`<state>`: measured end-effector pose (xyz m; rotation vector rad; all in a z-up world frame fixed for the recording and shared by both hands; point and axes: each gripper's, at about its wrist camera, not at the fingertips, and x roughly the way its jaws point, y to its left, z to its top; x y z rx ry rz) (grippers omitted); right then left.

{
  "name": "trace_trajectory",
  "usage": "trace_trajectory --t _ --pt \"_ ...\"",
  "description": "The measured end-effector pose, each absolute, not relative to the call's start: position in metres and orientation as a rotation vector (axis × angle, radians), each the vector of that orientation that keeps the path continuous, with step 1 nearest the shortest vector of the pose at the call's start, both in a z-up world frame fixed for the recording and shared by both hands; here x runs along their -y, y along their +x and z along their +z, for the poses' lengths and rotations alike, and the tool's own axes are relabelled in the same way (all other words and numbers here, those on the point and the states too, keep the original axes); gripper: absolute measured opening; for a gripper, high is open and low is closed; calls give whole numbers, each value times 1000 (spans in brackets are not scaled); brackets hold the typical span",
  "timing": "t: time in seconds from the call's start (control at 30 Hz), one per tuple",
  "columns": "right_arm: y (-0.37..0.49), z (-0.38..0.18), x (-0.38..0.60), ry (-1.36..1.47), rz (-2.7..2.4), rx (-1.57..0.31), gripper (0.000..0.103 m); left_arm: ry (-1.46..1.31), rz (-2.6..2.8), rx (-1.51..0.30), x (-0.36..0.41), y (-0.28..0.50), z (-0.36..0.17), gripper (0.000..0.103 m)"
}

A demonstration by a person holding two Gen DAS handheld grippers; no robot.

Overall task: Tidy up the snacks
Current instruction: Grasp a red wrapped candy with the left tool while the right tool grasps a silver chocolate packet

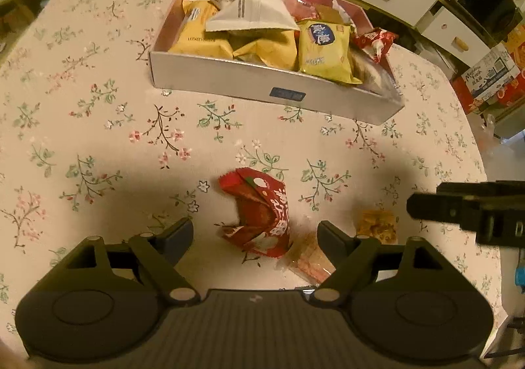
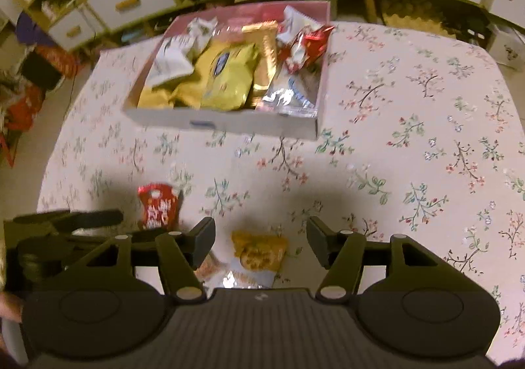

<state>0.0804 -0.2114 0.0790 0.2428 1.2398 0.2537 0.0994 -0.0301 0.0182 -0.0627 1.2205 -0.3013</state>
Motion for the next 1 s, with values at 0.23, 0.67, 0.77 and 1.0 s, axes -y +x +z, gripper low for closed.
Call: trace_trajectory --t 0.23,0.67,0.77,1.0 --pt "73 78 194 123 333 -1236 58 -43 -334 -1204 33 102 8 62" --pt "48 43 132 112 569 -1444 59 20 -359 -1196 35 106 12 40" --pt "42 39 117 67 556 -1423 54 15 -357 -1197 33 106 12 40" --pt "36 38 107 -33 526 -1382 19 18 -362 -1184 32 103 18 38"
